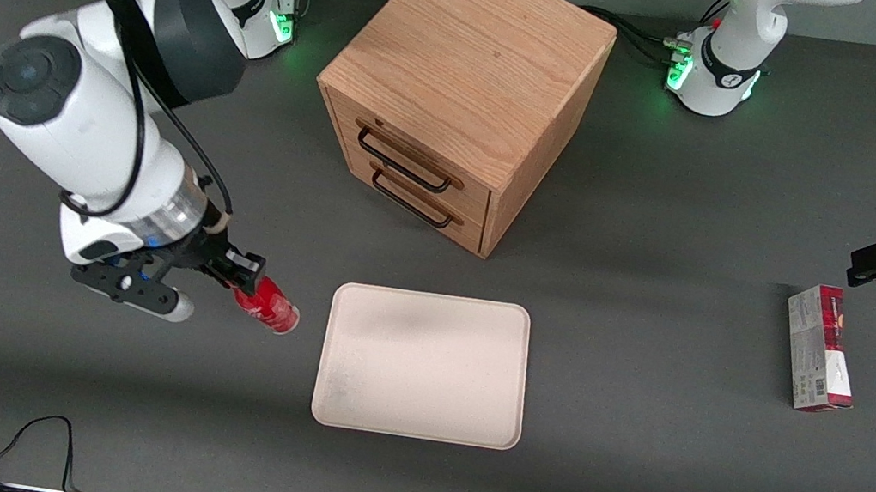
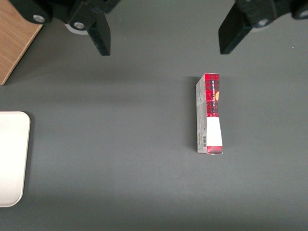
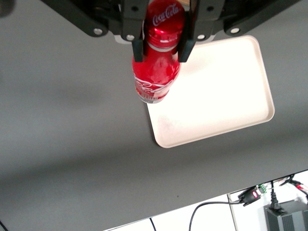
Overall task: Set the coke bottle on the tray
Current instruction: 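Carry the held bottle over to the cream tray, then lower the bottle upright onto the tray and open the right gripper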
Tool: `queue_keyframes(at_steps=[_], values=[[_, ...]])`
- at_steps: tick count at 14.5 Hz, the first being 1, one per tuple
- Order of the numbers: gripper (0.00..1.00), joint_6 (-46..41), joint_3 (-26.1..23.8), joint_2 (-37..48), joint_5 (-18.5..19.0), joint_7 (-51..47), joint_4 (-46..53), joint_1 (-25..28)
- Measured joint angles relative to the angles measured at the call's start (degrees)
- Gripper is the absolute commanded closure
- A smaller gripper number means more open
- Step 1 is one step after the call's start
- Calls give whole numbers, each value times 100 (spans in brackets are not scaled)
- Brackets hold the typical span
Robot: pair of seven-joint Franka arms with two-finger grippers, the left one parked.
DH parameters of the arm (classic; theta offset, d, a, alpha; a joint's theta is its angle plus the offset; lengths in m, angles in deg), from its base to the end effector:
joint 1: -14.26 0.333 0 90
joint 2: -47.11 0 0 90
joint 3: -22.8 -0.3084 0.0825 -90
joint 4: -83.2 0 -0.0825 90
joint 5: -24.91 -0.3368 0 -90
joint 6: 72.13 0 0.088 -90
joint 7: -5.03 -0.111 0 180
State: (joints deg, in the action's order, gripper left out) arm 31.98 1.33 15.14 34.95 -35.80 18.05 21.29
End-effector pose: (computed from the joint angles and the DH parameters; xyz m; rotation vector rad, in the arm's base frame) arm 0.6293 0.2446 0.5080 -3.0089 0.3832 -0.1796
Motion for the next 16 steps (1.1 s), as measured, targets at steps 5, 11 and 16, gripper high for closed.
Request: queue_keyframes(at_steps=[5, 11, 16], values=[[100, 896, 13, -1209, 361, -274, 462, 257], [100, 1455, 14, -1963, 547, -339, 625, 412], [66, 1469, 14, -2033, 582, -350, 632, 465]])
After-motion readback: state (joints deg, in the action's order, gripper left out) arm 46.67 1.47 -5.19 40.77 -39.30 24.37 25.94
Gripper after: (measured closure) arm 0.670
